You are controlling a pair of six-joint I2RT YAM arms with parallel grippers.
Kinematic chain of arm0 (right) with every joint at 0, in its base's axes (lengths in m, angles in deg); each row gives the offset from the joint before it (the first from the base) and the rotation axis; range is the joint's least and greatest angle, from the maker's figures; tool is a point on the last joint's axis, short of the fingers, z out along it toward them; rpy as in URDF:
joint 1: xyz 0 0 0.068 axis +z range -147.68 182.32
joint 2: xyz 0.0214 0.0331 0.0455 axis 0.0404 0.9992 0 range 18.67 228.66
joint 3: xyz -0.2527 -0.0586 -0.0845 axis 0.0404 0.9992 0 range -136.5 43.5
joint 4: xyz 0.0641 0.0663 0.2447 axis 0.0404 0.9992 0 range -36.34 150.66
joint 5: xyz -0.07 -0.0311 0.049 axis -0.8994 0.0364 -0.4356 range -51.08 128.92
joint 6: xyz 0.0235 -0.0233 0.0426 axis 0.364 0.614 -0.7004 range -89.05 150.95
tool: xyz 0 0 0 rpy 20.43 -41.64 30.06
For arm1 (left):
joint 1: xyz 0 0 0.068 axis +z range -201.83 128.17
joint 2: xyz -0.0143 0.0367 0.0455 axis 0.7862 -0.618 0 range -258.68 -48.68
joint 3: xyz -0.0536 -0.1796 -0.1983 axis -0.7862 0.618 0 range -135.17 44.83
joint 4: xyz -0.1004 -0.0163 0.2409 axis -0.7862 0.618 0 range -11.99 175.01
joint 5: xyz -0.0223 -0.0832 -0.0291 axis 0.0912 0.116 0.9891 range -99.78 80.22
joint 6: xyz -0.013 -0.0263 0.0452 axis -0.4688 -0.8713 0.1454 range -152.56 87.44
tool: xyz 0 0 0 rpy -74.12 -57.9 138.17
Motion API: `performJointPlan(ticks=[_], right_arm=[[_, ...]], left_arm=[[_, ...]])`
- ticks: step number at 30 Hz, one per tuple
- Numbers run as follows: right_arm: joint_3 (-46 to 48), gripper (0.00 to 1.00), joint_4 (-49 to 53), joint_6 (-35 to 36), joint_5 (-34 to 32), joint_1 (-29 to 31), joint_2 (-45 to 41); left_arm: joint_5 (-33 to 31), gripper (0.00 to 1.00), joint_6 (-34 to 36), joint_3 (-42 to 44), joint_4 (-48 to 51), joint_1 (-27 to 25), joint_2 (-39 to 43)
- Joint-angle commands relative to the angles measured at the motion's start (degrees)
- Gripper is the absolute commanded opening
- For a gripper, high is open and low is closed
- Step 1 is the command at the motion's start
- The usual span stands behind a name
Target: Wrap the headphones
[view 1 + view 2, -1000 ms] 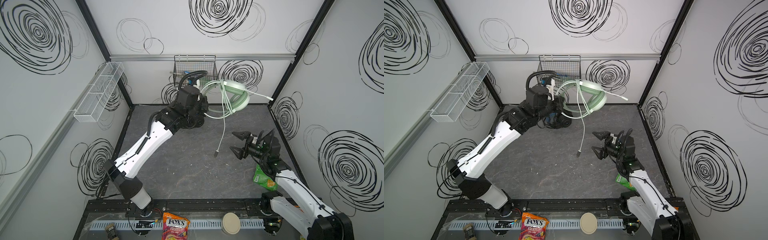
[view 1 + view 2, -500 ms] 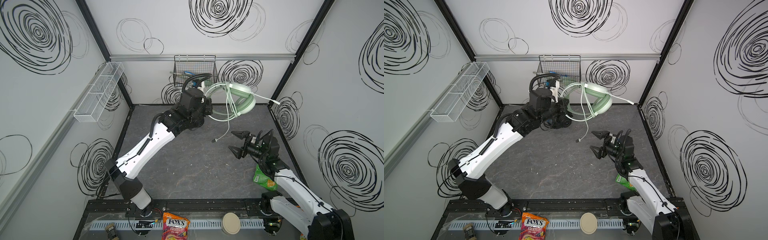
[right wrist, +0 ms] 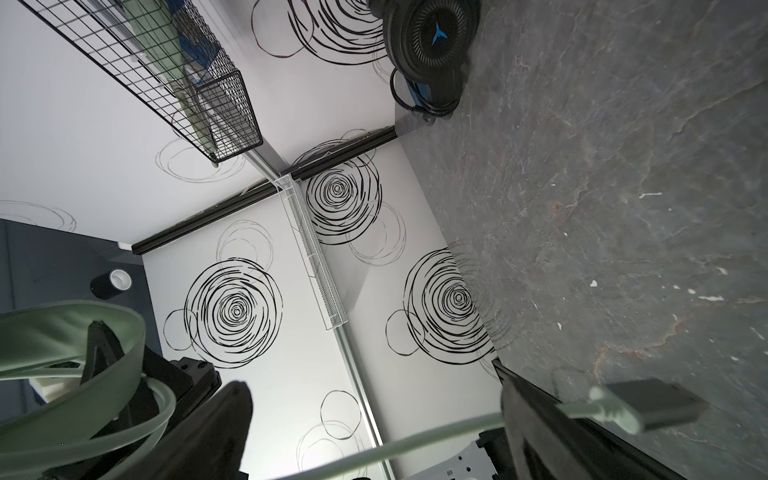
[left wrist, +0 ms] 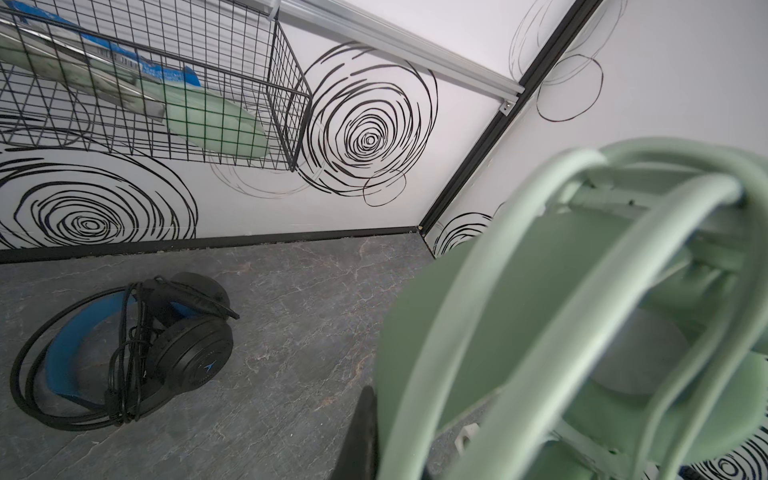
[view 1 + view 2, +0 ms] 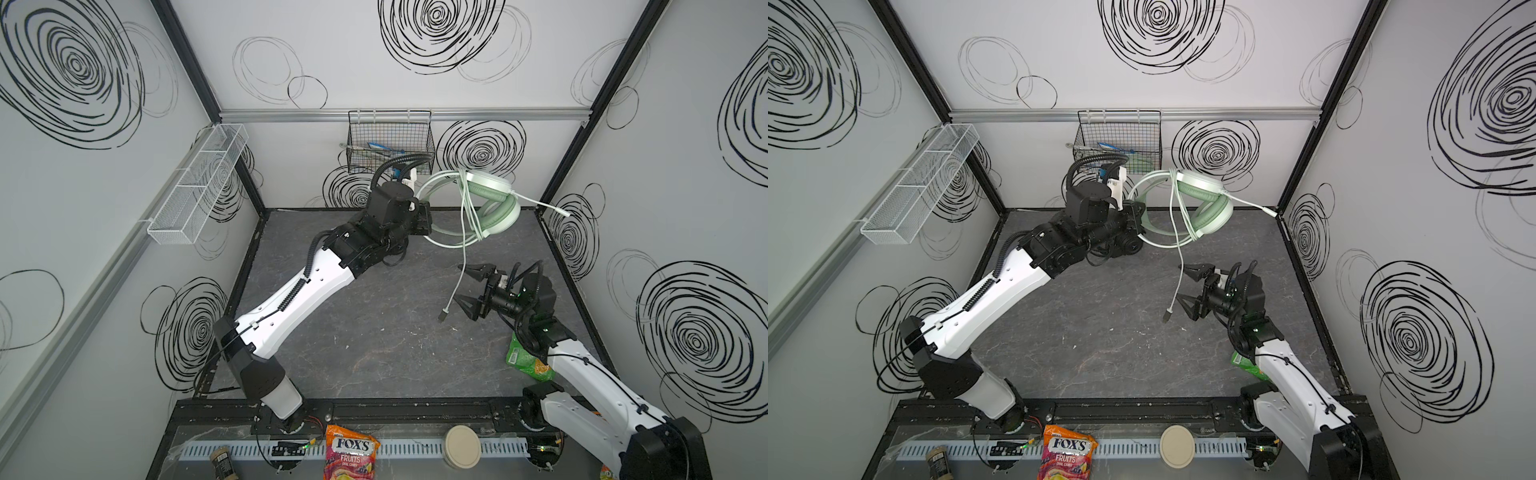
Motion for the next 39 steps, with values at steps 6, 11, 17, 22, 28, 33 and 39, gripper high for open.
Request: performJointPlan(ticks=[6, 11, 17, 22, 28, 33, 39], right_arm=[[1.06, 0.97, -0.41, -0.66, -1.89, 0.15, -2.77], [2.28, 0.97, -0.72, -1.41, -3.2, 0.16, -3.77], [2.71, 0.97, -3.01, -2.53, -4.67, 0.14, -3.27], [3.91, 0.97, -3.79, -3.26, -4.95, -0.51, -3.63], [5.11, 0.97, -5.5, -3.87, -5.5, -1.34, -3.6], [5.26, 0.97, -6.86, -4.65, -4.89, -2.05, -3.23], [6.11, 0.97, -8.2, -6.32, -4.12, -2.88, -4.22]], left_arm=[[0.25, 0.0, -2.28, 1.74, -12.77, -0.82, 2.08], [1.09, 0.0, -1.86, 4.21, -16.72, -0.7, 3.25], [5.37, 0.0, -2.97, 5.6, -21.18, -1.71, 2.73], [7.43, 0.0, -5.23, 8.31, -23.95, -2.02, 3.68], [8.44, 0.0, -7.18, 10.05, -24.78, -3.39, 4.25], [7.99, 0.0, -7.37, 10.66, -24.65, -4.7, 4.05], [7.69, 0.0, -5.44, 11.59, -25.91, -4.45, 4.14]])
